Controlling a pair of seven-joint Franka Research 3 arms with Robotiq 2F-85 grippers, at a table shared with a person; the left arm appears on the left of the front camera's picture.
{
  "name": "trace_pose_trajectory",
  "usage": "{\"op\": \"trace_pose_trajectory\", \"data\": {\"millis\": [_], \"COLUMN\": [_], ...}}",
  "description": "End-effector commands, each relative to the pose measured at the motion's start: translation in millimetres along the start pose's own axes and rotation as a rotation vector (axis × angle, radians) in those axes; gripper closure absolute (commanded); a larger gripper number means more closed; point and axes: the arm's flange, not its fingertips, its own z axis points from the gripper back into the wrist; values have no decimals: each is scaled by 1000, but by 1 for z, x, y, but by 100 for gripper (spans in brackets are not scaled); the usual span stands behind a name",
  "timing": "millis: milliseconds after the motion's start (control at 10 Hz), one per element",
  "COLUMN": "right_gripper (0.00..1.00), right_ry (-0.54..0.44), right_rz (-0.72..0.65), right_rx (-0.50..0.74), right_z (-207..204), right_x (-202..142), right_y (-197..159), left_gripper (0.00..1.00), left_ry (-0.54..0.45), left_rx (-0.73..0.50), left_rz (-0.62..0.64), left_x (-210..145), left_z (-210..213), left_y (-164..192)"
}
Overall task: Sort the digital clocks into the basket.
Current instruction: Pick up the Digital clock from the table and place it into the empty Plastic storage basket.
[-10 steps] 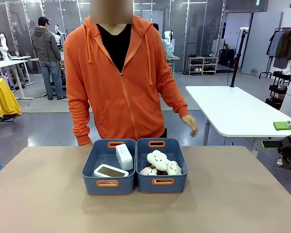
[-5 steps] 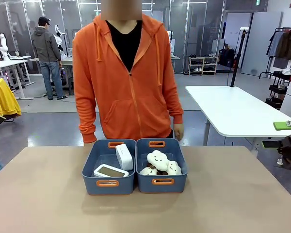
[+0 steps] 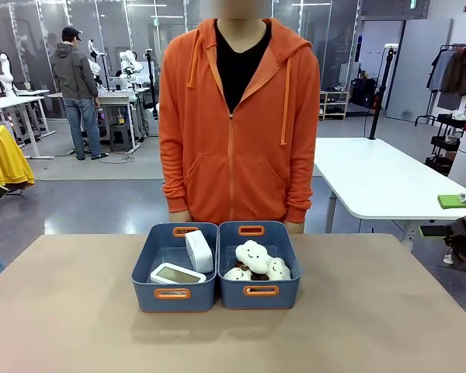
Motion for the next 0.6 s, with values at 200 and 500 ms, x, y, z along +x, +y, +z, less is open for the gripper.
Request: {"op": "trace_pose_trajectory", "data": {"millis": [200,500], "right_gripper": [0,0], "right_ry": [0,0], "right_rz": [11,11], "right_rx": [6,6], "right_z": [1,1], "right_x": [1,1], "right_y": [2,2], "left_gripper": [0,0], "left_ry": [8,8], "left_rx": [-8,-8], "left_rz": [17,17], "left_x": [2,2], "left_z": [0,0], "left_y": [0,0]}}
